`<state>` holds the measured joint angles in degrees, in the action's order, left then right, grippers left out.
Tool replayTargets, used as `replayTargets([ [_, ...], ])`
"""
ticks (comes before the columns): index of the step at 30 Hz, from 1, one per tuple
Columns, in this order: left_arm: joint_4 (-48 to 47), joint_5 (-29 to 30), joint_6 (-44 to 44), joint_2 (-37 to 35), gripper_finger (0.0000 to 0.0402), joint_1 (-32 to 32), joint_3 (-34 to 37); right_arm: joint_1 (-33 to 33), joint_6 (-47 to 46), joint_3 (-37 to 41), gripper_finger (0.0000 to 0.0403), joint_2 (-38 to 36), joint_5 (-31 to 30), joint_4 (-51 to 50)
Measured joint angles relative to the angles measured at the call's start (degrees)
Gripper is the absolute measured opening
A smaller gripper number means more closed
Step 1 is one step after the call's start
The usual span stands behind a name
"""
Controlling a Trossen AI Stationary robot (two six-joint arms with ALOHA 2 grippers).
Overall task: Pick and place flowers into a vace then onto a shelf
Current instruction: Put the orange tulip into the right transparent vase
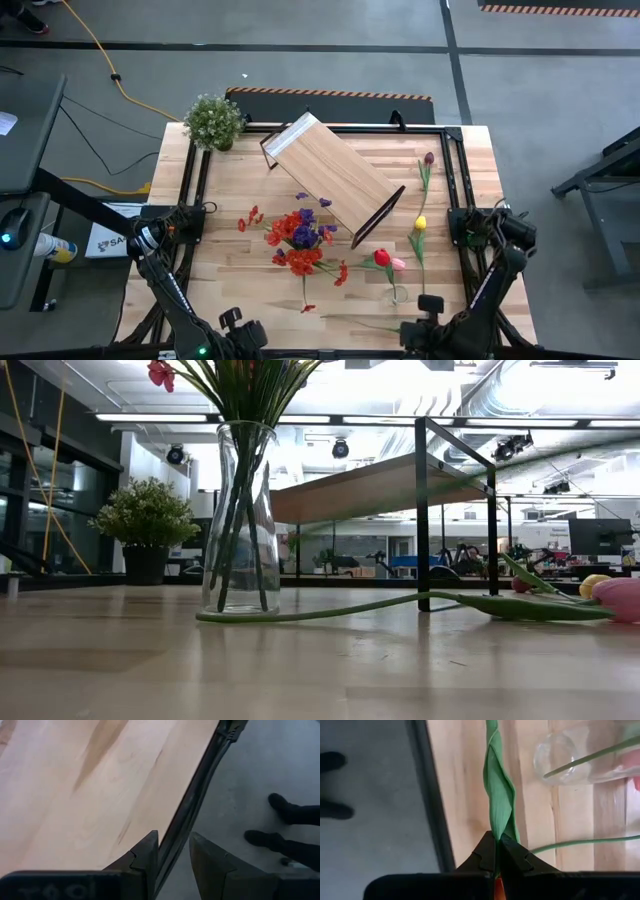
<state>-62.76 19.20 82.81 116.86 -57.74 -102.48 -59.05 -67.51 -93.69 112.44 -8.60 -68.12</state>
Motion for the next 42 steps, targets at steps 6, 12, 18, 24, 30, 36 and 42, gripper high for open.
replayTargets([
  [6, 2.9, 0.0, 0.0, 0.0, 0.0145, 0.0, 0.0, 0.0, 4.0, -4.1, 0.0001, -0.8, 1.6, 0.1],
  [12, 7.1, 0.6, 0.0, 0.0, 0.0145, 0.0, 0.0, 0.0, 6.2, -10.5, 0.0001, -0.8, -0.2, -1.6],
  [18, 13.5, 1.9, 0.0, 0.0, 0.0145, 0.0, 0.0, 0.0, 9.2, -16.1, 0.0, -0.8, -0.9, -3.7],
  [24, 21.2, 1.9, 0.0, 0.0, 0.0145, 0.0, 0.0, 0.0, 11.1, -18.9, 0.0, -0.8, 0.8, -5.8],
  [30, 29.3, 0.9, -0.3, 0.0, 0.0145, 0.0, 0.0, 0.0, 13.4, -19.6, 0.0, -0.8, 4.2, -6.4],
  [36, 37.9, 0.5, -0.5, 0.0, 0.0145, 0.0, 0.0, -0.4, 15.2, -19.6, 0.0, -0.8, 6.4, -6.6],
  [42, 46.8, 2.3, -0.5, 0.0, 0.0145, 0.1, 0.0, -1.1, 17.6, -22.2, 0.0, -0.8, 4.8, -11.2],
])
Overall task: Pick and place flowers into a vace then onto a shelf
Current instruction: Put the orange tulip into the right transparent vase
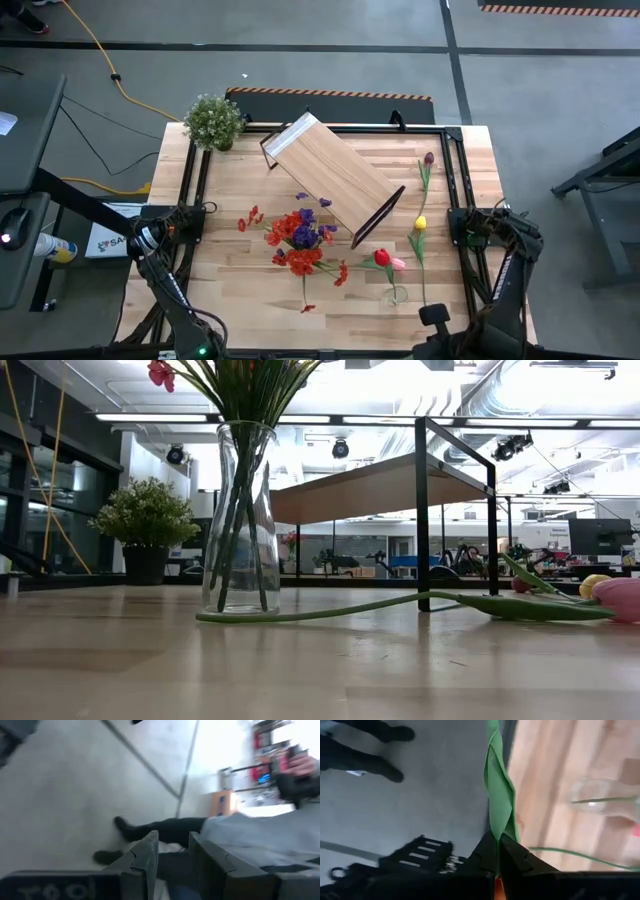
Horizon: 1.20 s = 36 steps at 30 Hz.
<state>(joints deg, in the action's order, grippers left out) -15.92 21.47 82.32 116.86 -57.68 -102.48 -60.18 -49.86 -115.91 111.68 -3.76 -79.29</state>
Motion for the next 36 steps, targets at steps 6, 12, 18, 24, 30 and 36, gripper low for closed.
replayTargets([
  [6, 7.2, 1.9, -1.0, 0.0, 0.0145, 1.1, 0.0, -0.6, 1.4, -6.1, 0.0, 0.0, -5.3, -10.4],
  [12, 13.0, 2.7, -5.3, 0.0, 0.0145, 2.0, 0.0, -0.7, 6.6, -9.4, 0.0, 0.0, -6.7, -10.7],
  [18, 17.3, 2.7, -10.0, 0.0, 0.0145, 2.8, 0.0, -0.7, 10.9, -8.8, 0.0, 0.2, -4.6, -10.7],
  [24, 19.2, 2.6, -11.9, 0.0, 0.0145, 4.3, 0.0, -0.6, 15.7, -8.8, 0.0, 0.2, -7.4, -10.7],
  [30, 19.4, 1.6, -11.6, 0.0, 0.0145, 6.2, 0.0, 0.0, 20.1, -8.8, 0.0, 0.2, -12.8, -10.7],
  [36, 20.0, 0.7, -11.6, 0.0, 0.0145, 7.5, 0.0, 1.6, 26.8, -8.8, 0.0, 0.9, -14.2, -10.7],
])
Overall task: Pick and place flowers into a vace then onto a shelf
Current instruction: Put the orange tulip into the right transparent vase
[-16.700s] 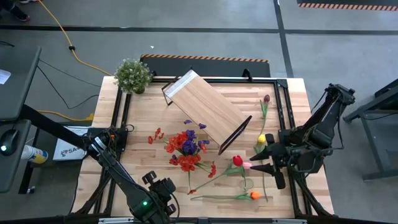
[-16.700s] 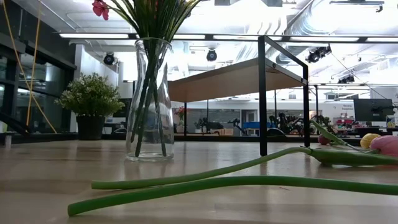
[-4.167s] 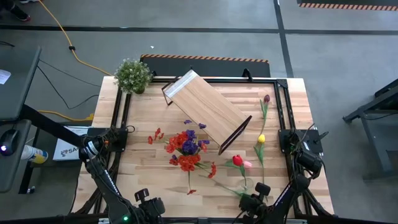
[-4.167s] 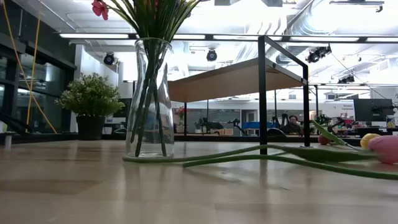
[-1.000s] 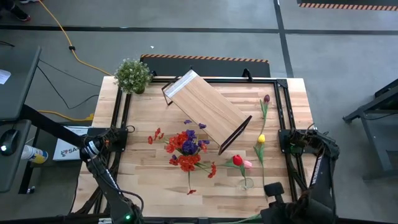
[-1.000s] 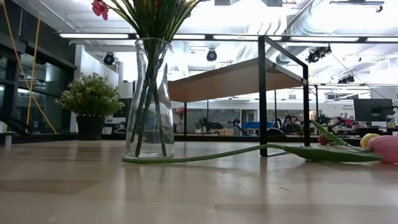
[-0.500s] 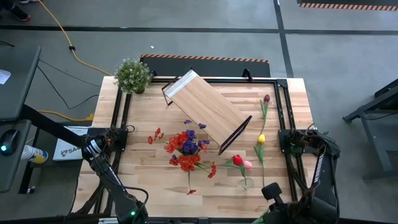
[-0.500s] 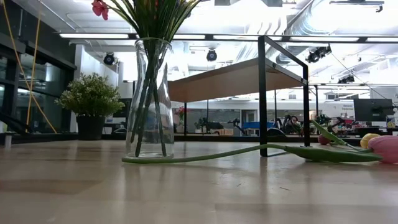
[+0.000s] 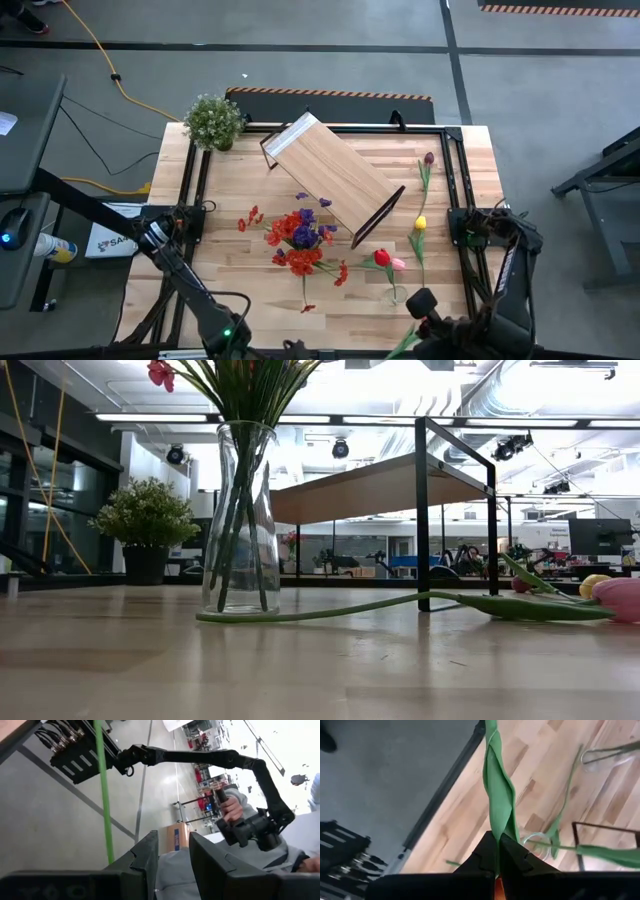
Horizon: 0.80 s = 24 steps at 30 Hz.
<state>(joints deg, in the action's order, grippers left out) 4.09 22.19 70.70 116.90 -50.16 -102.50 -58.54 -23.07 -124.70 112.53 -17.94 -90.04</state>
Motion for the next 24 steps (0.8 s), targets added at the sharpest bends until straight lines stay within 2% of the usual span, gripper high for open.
replayTargets([
  [7, 0.6, -0.7, 0.0, 0.0, 0.0145, 0.7, 0.0, 0.8, 8.2, 0.0, 0.0, 1.6, -2.3, 0.0],
  [16, 0.6, -0.8, 1.7, 0.0, 0.0145, 0.7, 0.0, 1.0, 11.9, 0.0, 0.0, 1.6, -11.7, 0.0],
  [24, 0.5, -0.8, 1.8, 0.0, 0.0145, 0.7, 0.0, 0.6, 18.1, 0.0, 0.0, 1.6, -15.5, 0.0],
])
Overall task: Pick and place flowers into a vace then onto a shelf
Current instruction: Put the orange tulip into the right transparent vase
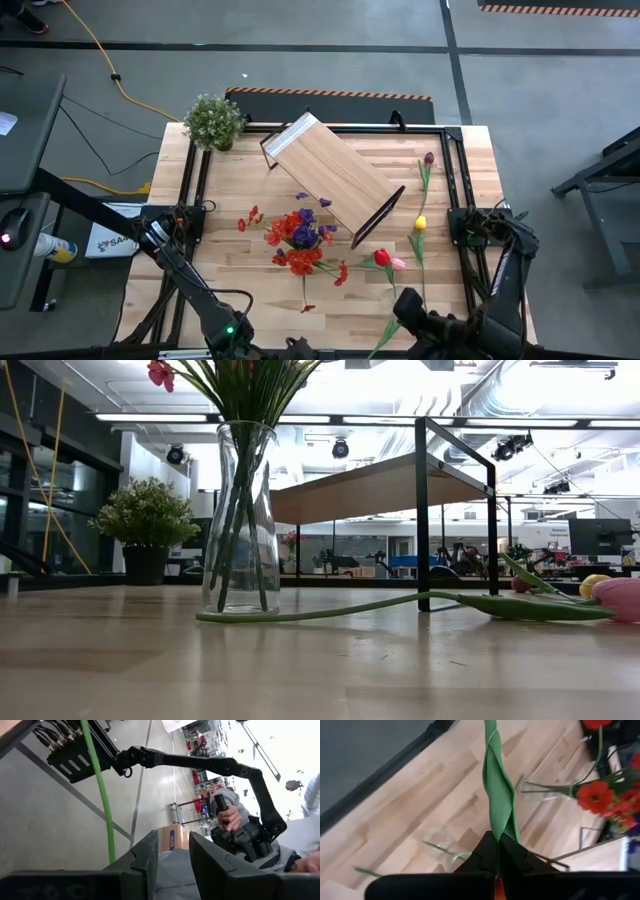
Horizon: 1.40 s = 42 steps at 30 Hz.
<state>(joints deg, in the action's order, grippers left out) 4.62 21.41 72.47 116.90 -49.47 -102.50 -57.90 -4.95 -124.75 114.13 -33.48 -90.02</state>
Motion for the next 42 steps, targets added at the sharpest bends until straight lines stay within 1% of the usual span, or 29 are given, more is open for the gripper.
replayTargets([
  [5, 0.0, 0.0, 0.0, 0.0, 0.0145, 0.0, 0.0, -1.1, 5.5, 0.0, 0.0, 0.0, -5.7, 0.0],
  [12, 0.0, 0.5, 0.2, 0.0, 0.0145, 0.0, 0.0, -2.5, 13.8, 0.0, 0.0, 0.0, -11.8, 0.0],
  [18, 0.0, 1.2, 0.2, 0.0, 0.0145, 0.0, 0.0, -4.0, 19.1, 0.0, 0.0, 0.0, -21.2, 0.0],
  [21, 0.0, 1.4, 0.2, 0.0, 0.0145, 0.0, 0.0, -4.2, 20.8, 0.0, 0.0, 0.0, -23.2, 0.0],
  [23, 0.0, 1.7, 0.2, 0.0, 0.0145, 0.0, 0.0, -4.2, 20.3, 0.0, 0.0, 0.0, -22.2, 0.0],
  [27, 0.0, 1.7, 1.2, 0.0, 0.0145, 0.0, 0.0, -4.1, 18.5, 0.0, 0.0, 0.0, -17.1, 0.0],
  [31, 0.0, 1.7, 1.3, 0.0, 0.0145, 0.0, 0.0, -4.1, 18.2, 0.0, 0.0, 0.0, -15.1, 0.0],
  [35, 0.0, 1.7, 1.3, 0.0, 0.0145, 0.0, 0.0, -3.6, 15.0, 0.0, 0.0, 0.0, -9.2, 0.0],
  [42, 0.0, 1.8, 1.2, 0.0, 0.0145, 0.0, 0.0, -3.5, 12.5, 0.0, 0.0, 0.0, -3.4, 0.0],
])
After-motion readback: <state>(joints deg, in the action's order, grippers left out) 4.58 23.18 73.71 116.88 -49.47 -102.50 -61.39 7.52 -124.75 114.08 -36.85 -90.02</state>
